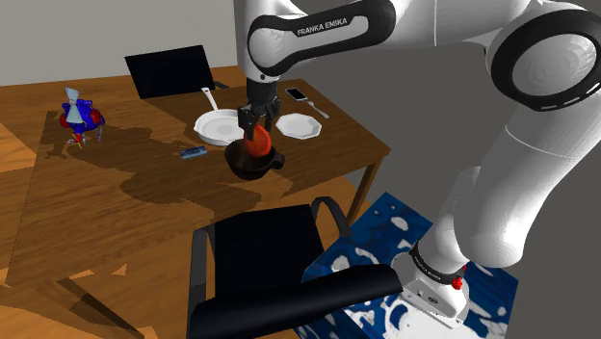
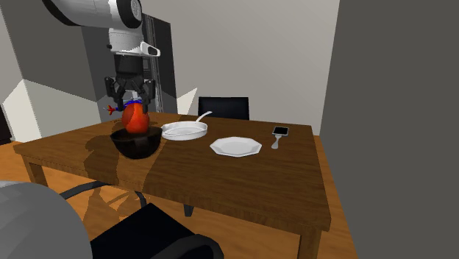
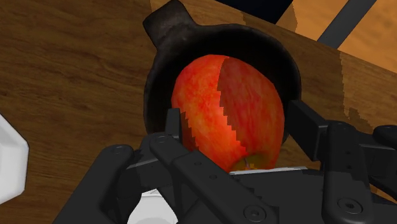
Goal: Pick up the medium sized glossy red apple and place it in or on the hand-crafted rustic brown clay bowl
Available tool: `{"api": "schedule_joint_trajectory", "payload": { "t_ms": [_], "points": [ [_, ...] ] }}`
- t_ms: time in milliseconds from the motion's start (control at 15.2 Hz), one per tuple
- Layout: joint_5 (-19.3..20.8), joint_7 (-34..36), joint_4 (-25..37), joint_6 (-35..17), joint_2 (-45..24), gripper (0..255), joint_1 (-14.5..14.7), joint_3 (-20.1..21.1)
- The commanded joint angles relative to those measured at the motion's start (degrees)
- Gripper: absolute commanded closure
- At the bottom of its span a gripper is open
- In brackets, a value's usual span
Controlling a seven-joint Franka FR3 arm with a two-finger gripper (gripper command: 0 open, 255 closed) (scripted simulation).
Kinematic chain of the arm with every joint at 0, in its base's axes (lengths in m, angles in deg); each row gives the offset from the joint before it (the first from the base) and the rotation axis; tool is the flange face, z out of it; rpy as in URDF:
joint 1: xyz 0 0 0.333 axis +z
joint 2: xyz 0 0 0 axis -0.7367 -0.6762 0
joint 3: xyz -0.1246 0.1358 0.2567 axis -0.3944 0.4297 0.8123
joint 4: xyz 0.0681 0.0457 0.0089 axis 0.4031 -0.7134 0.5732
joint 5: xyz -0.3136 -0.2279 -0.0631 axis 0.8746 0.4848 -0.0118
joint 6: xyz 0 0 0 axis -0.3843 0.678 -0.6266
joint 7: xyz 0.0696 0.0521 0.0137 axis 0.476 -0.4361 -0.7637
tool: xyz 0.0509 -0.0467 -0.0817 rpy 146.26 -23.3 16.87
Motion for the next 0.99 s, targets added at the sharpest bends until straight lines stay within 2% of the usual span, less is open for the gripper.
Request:
{"api": "schedule_joint_trajectory", "payload": {
  "t_ms": [0, 66, 396, 660, 924],
  "points": [
    [0.0, 0.0, 0.0, 0.0, 0.0, 255, 0.0, 0.0],
    [0.0, 0.0, 0.0, 0.0, 0.0, 0, 0.0, 0.0],
    [0.0, 0.0, 0.0, 0.0, 0.0, 0, 0.0, 0.0],
    [0.3, 0.2, 5.8, 7.0, 1.2, 0, -0.2, -0.2],
    [0.3, 0.2, 5.8, 7.0, 1.2, 0, -0.2, -0.2]
  ]
}}
